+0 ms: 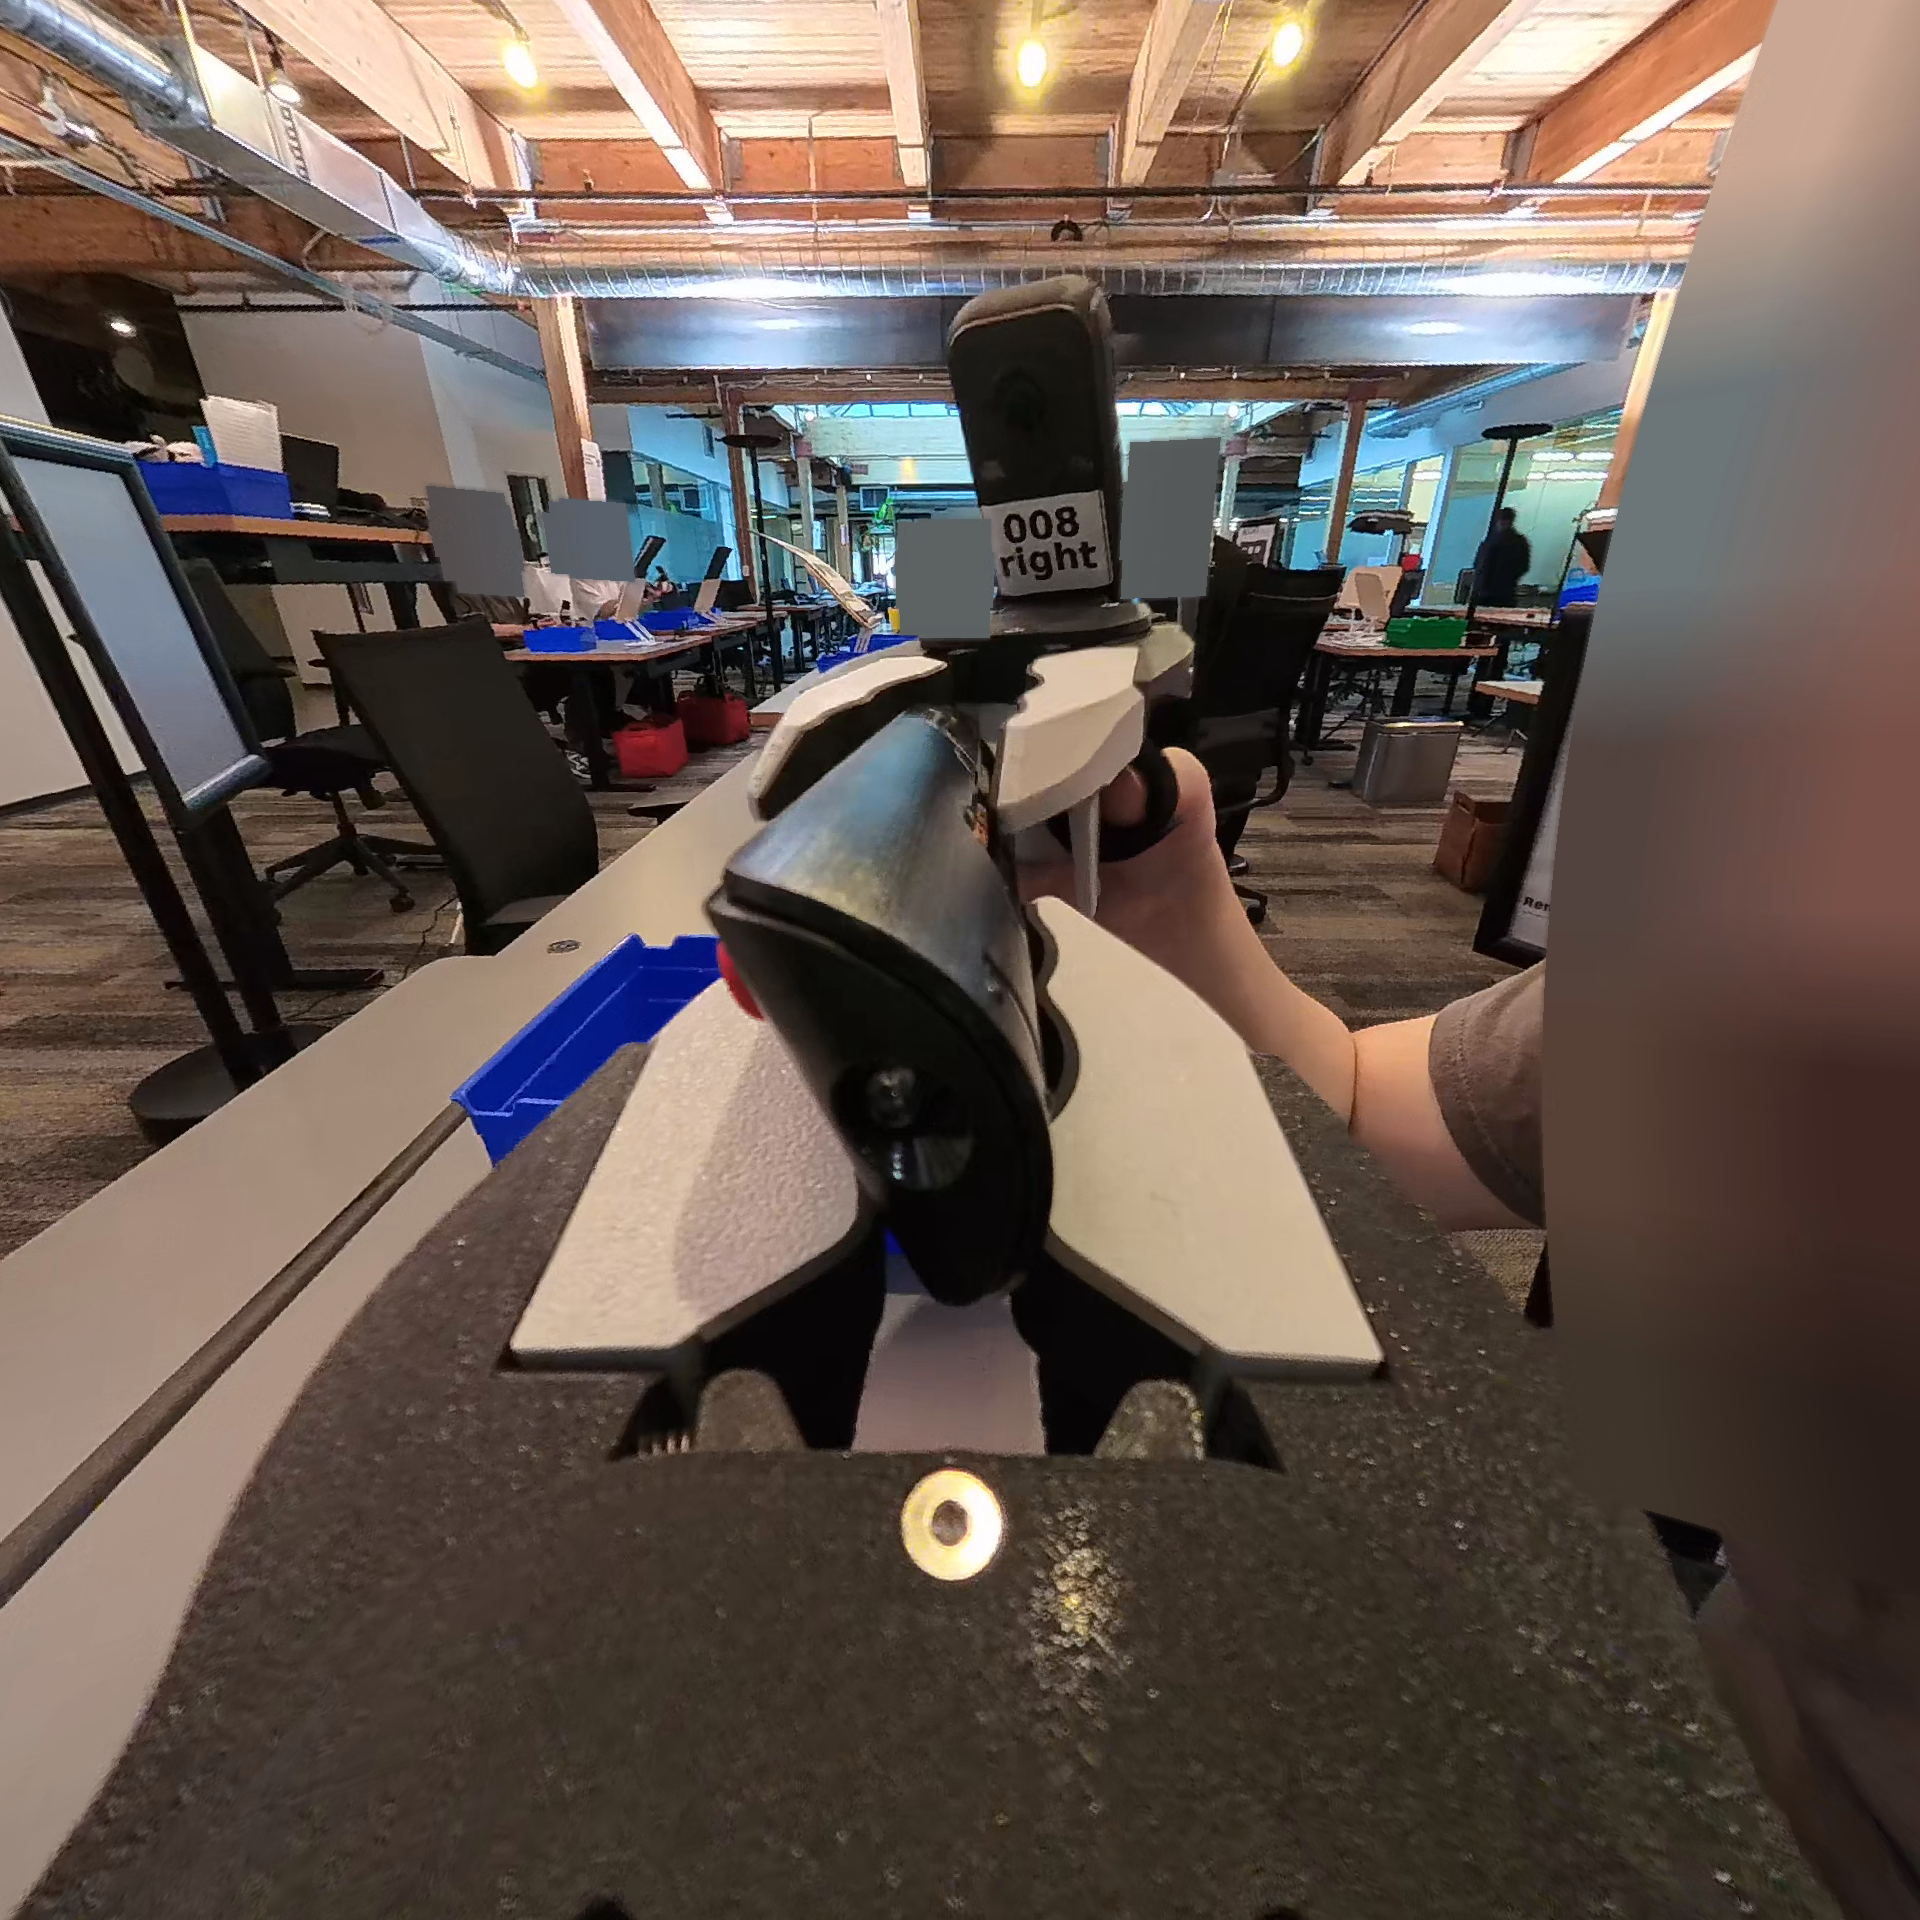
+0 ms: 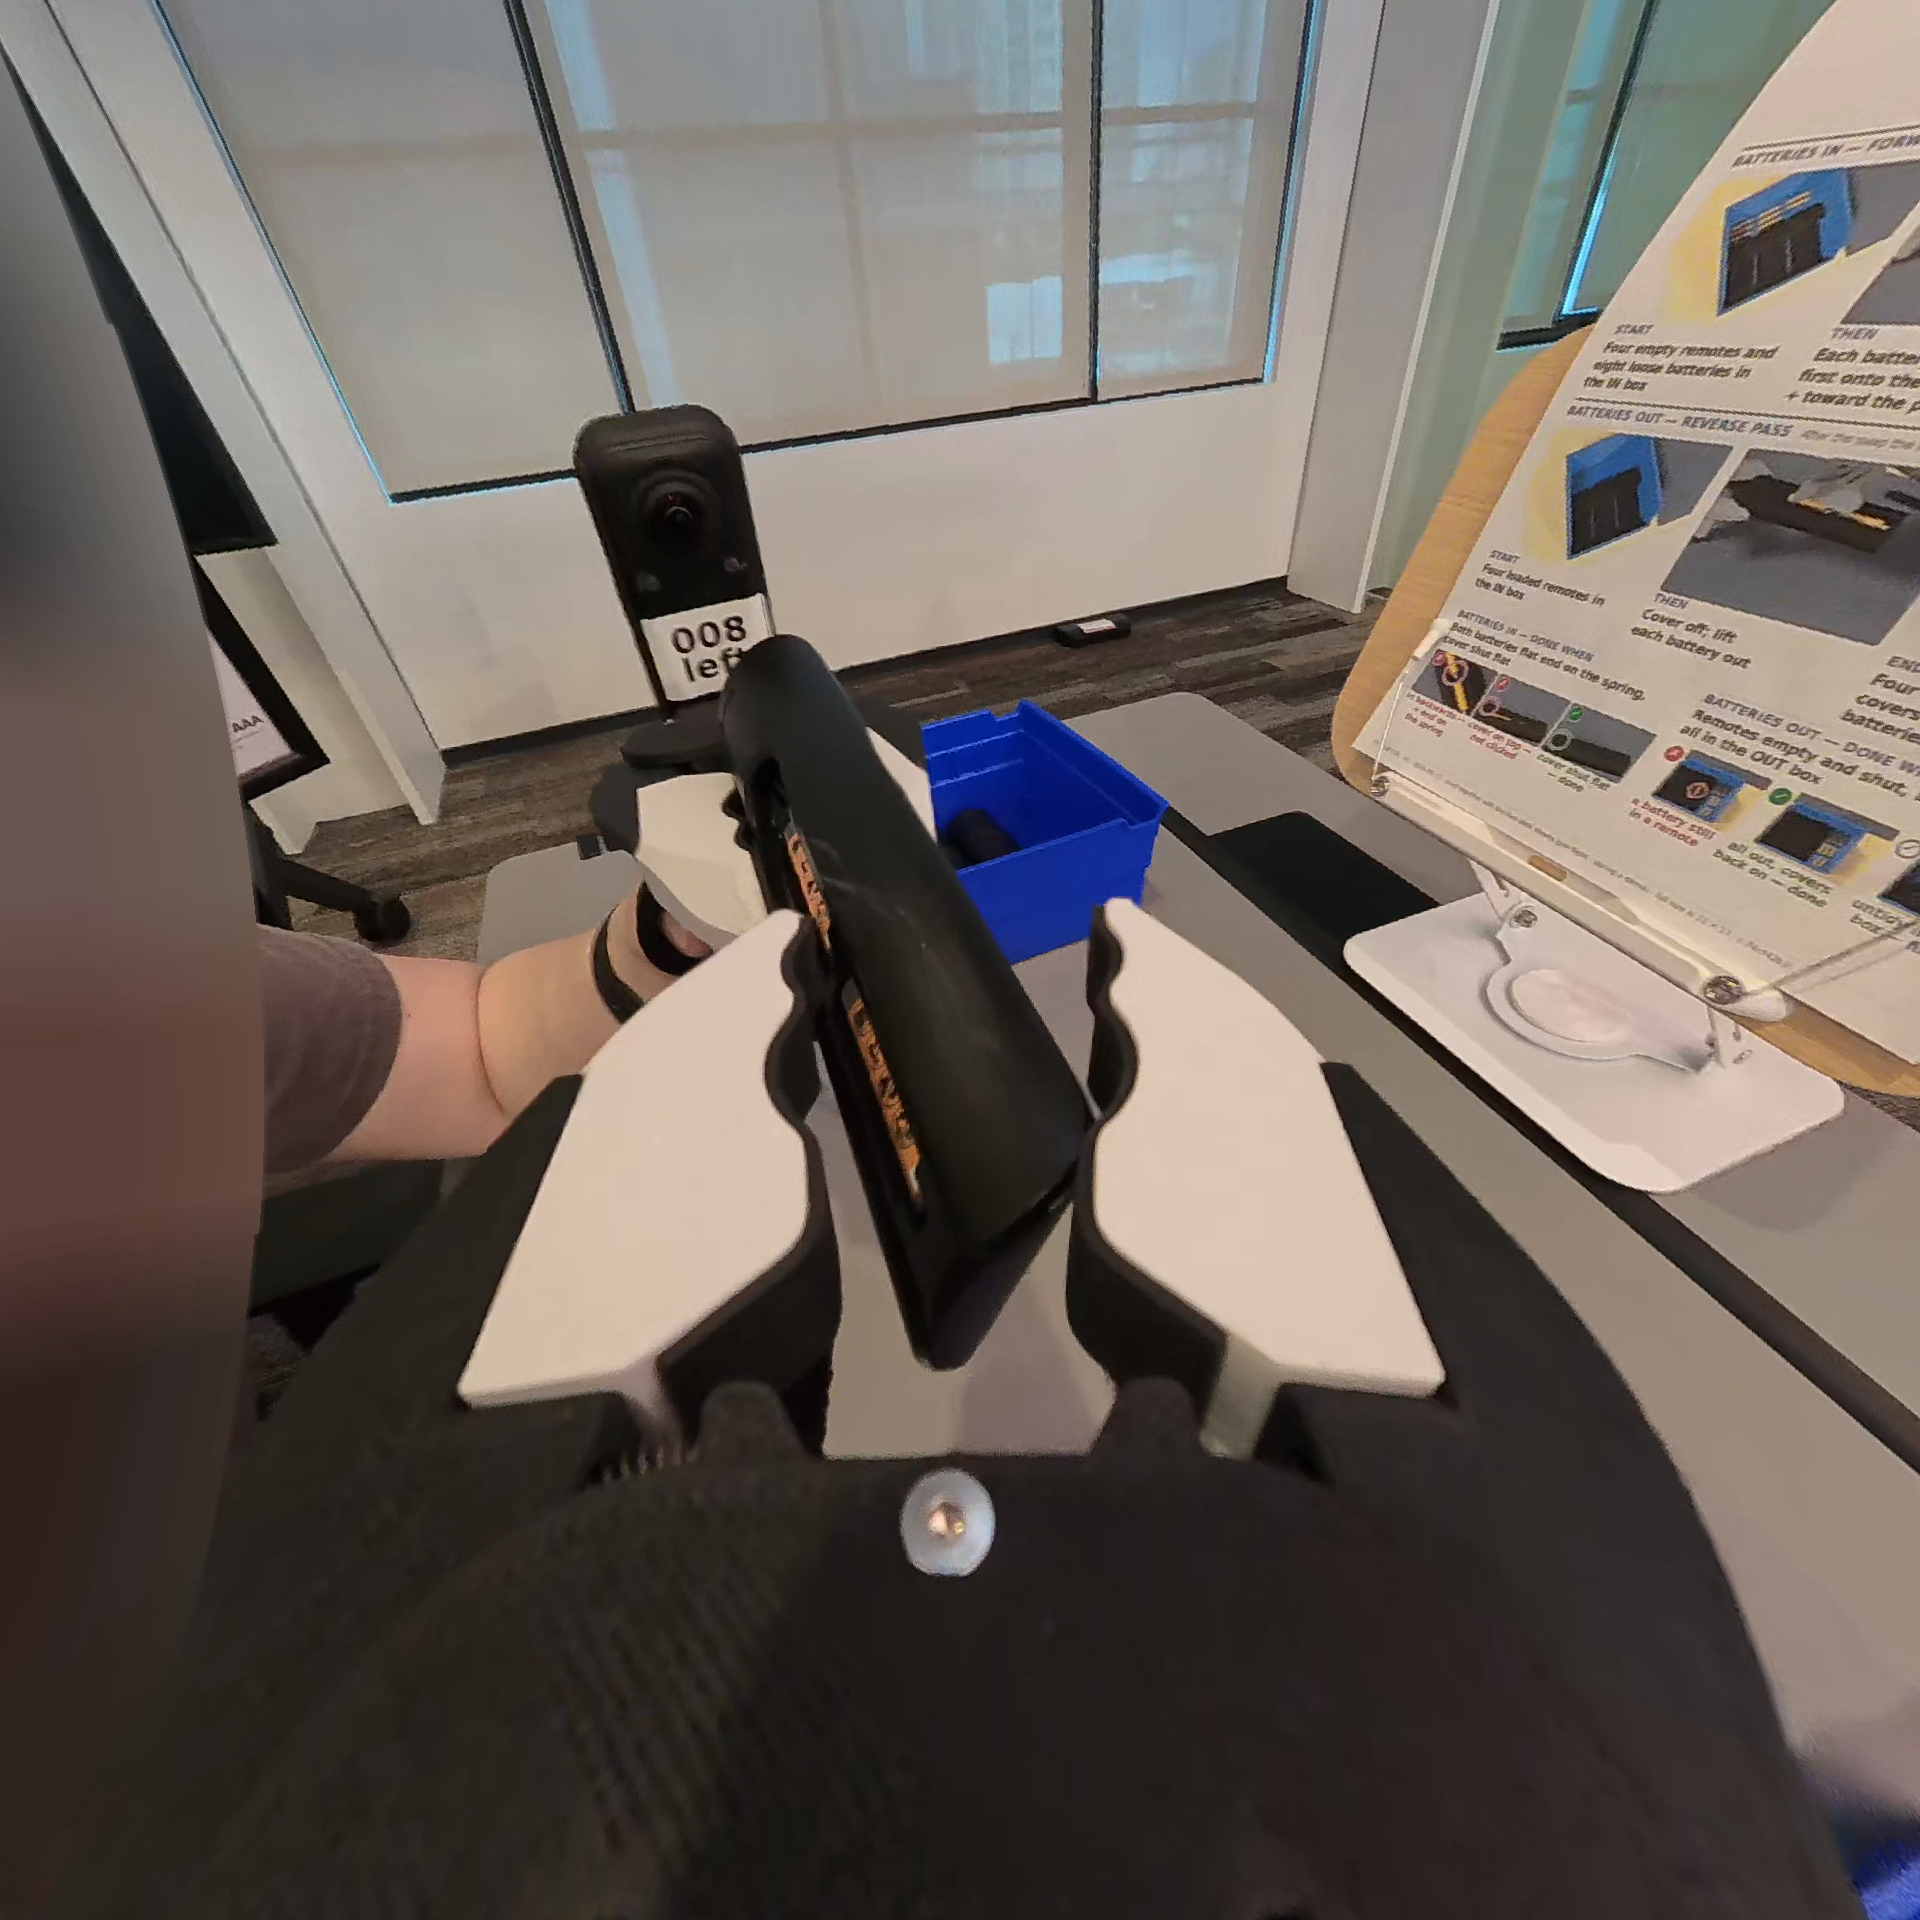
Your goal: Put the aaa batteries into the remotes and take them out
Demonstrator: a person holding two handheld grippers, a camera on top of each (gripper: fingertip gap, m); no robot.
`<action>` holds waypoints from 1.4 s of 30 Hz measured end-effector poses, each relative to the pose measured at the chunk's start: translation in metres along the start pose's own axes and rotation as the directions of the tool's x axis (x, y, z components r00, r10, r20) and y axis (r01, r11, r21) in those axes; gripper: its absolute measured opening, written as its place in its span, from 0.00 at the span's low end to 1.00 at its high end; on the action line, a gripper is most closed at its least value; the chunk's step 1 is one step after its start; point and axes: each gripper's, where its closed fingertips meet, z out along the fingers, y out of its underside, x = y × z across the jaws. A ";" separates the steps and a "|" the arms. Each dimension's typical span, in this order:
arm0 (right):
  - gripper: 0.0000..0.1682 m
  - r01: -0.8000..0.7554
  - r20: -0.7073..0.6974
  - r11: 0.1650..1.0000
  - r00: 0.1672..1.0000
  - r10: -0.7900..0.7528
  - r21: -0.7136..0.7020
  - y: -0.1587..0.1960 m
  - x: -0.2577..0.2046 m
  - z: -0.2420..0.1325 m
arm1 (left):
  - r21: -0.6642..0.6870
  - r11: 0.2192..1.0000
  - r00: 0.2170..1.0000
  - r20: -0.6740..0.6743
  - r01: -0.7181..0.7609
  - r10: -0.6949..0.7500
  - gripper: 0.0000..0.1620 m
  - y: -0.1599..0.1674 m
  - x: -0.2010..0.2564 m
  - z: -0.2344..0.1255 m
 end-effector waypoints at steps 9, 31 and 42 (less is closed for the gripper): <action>0.29 -0.043 0.029 0.999 0.999 0.044 -0.012 0.003 0.003 -0.001 | -0.004 1.000 1.000 0.011 0.008 -0.008 0.16 0.002 -0.002 0.001; 0.31 0.104 -0.080 0.993 0.991 -0.108 -0.056 0.009 0.008 0.008 | -0.105 0.985 0.985 0.092 -0.138 0.148 0.14 0.009 -0.007 -0.002; 0.37 0.155 0.007 0.984 0.988 -0.155 -0.092 0.016 -0.011 0.017 | -0.145 0.977 0.987 0.004 -0.156 0.158 0.14 0.018 0.010 0.006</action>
